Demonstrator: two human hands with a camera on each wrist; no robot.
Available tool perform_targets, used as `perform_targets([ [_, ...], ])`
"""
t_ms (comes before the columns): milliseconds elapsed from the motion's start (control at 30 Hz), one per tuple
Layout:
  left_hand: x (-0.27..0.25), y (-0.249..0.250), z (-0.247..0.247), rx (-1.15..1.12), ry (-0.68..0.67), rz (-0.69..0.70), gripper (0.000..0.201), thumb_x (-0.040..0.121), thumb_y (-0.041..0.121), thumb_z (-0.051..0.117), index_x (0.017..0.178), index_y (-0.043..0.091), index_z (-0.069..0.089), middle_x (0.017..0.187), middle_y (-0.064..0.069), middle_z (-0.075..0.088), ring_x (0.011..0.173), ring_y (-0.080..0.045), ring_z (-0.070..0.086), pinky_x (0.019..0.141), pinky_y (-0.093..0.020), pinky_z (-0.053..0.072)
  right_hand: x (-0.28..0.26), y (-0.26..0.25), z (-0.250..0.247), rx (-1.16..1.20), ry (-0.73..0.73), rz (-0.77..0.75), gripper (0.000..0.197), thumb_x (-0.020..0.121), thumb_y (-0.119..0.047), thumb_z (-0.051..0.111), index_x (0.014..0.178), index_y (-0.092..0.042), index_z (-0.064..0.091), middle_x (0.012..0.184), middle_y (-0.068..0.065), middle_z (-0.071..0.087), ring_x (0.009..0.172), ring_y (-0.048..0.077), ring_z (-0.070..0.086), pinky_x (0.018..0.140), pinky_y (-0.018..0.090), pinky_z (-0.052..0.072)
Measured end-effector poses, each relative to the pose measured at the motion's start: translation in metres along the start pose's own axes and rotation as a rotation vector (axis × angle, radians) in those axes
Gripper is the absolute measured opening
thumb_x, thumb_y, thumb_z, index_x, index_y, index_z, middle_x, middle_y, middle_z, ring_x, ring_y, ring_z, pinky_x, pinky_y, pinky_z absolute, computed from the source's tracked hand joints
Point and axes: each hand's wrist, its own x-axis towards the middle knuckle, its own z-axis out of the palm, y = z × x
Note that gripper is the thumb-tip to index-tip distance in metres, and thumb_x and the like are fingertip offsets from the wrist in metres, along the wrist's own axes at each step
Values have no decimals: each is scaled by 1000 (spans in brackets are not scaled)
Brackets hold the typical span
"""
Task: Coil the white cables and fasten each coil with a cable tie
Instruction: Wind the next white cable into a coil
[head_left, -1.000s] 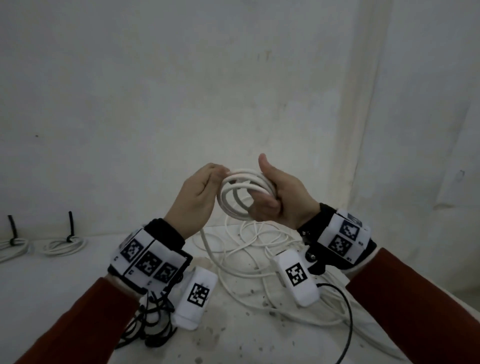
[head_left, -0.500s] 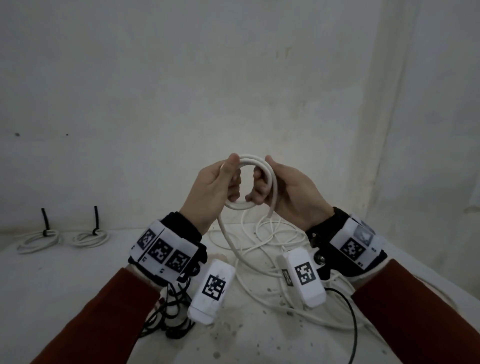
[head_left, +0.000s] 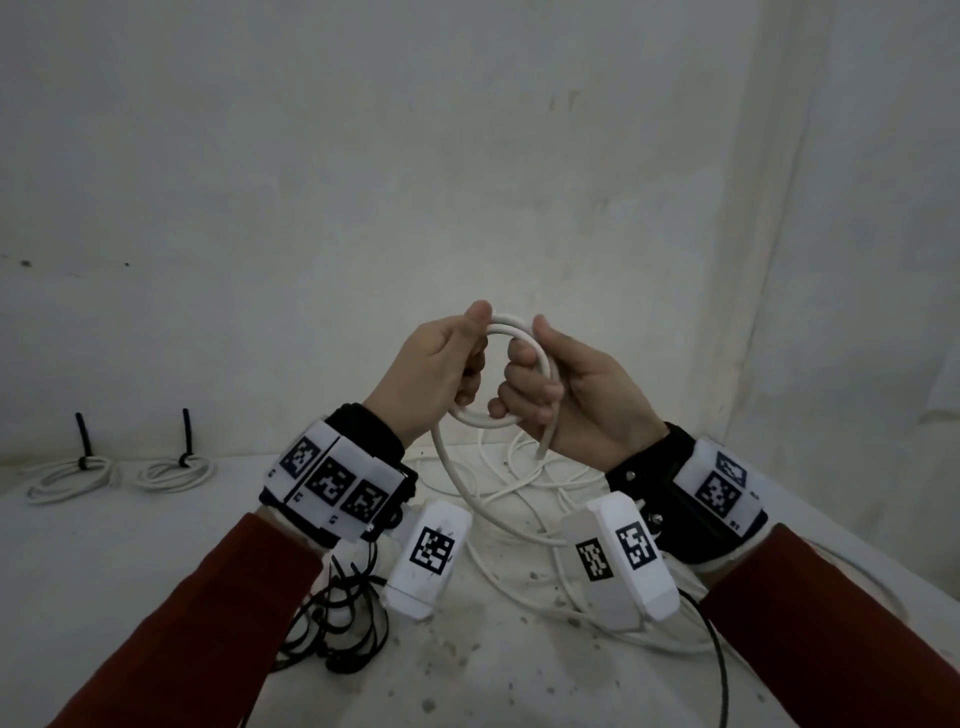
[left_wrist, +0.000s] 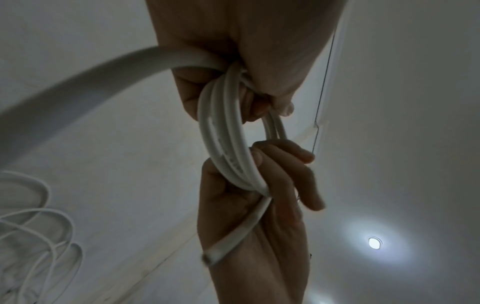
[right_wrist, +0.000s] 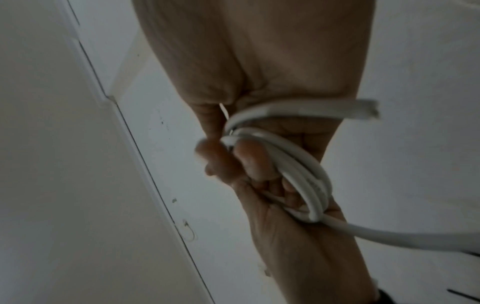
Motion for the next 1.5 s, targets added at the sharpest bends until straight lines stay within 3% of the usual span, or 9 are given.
perform_targets([
  [200,9,-7,-1,21,-10,55,37,100,39,27,84,13,49,74,0,48,59,-10,53,51,-24,47,5,-16,7,53,14,-94,37,100,-35,31,77,-13,50,41,-10,31,38,8,20,53,21,34],
  [533,-5,-55,25,-313,-154,-137,31,102,26,30,78,13,46,63,3,53,71,-15,61,78,-28,48,18,-95,9,208,-94,-413,41,101,-31,28,77,-8,53,45,-3,30,40,11,24,52,24,33],
  [667,-11,-69,38,-265,-80,-218,21,102,24,35,91,14,51,73,2,52,70,-11,62,74,-29,48,18,-114,7,196,54,-562,44,105,-32,23,79,-9,50,45,-3,35,39,11,32,54,24,31],
  [800,-7,-64,28,-45,125,-33,21,101,16,39,92,17,58,72,0,43,55,-7,43,57,-24,45,14,-113,-7,198,234,-684,38,104,-26,24,85,-7,51,51,-2,40,44,13,36,57,23,30],
  [933,-12,-51,22,191,81,135,20,94,31,43,90,28,62,64,9,44,57,-9,39,56,-26,36,17,-101,-21,3,357,-772,30,105,-23,29,91,-7,50,55,-4,47,48,11,42,57,22,39],
  [1067,-23,-34,34,364,-4,262,19,96,27,42,90,28,60,58,10,42,53,-6,39,55,-22,34,29,-82,-33,-625,502,-863,14,99,-14,42,91,-6,49,63,-4,56,54,11,50,57,24,43],
  [1167,-24,-25,32,465,-26,350,24,93,28,43,94,20,65,58,13,46,56,-1,45,56,-13,34,26,-68,-41,-1376,439,-719,13,99,-14,45,86,-16,46,67,-6,56,57,4,52,60,27,45],
  [1267,-24,-22,20,529,7,439,24,92,21,48,95,11,69,62,23,49,63,9,49,61,-6,35,14,-60,-45,-1897,254,-289,18,99,-25,46,84,-15,49,68,-8,54,61,8,48,64,31,40],
  [1500,-13,-27,7,540,113,481,16,93,19,53,93,11,67,70,12,55,63,4,49,62,-6,34,-26,-30,-26,-1241,164,15,67,99,-52,27,54,-14,60,46,-5,41,40,8,32,45,16,28],
])
